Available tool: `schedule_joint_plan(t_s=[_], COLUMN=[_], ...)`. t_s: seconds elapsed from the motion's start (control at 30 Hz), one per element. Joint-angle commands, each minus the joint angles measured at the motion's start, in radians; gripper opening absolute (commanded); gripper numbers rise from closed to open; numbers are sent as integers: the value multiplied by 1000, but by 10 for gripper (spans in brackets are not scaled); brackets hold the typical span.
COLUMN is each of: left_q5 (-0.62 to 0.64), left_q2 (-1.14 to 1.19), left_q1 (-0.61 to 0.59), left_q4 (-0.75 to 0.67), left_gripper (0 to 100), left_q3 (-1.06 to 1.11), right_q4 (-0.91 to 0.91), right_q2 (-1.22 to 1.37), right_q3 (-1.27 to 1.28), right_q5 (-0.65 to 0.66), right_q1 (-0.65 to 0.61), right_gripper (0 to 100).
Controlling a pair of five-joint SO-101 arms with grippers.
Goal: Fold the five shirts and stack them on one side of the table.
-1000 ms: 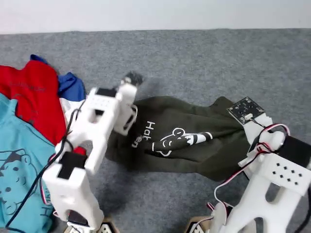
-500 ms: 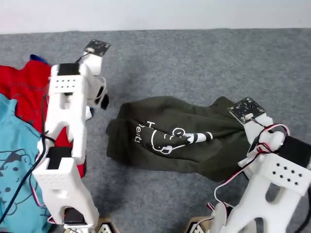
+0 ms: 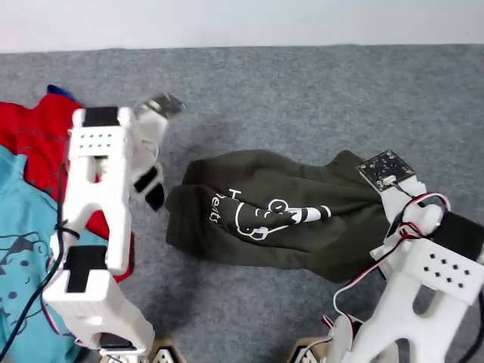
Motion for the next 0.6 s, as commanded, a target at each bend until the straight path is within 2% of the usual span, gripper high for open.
schedule_joint_plan(t_s=[0.0,0.17,0.57], left_q5=[-127,-242,-316], left_q2=[-89,-103,-63], left_q1=[43,106,193], left_q4=[-2,-77,-295], left_gripper=[212,226,254], left_q3=[96,176,289], right_q4=[36,36,38], right_q2=[-28,-28,-28], right_q3=[-8,-6,-6], right_q5=[-12,-44,-54], right_q1=[7,7,8], right_gripper=[11,12,13])
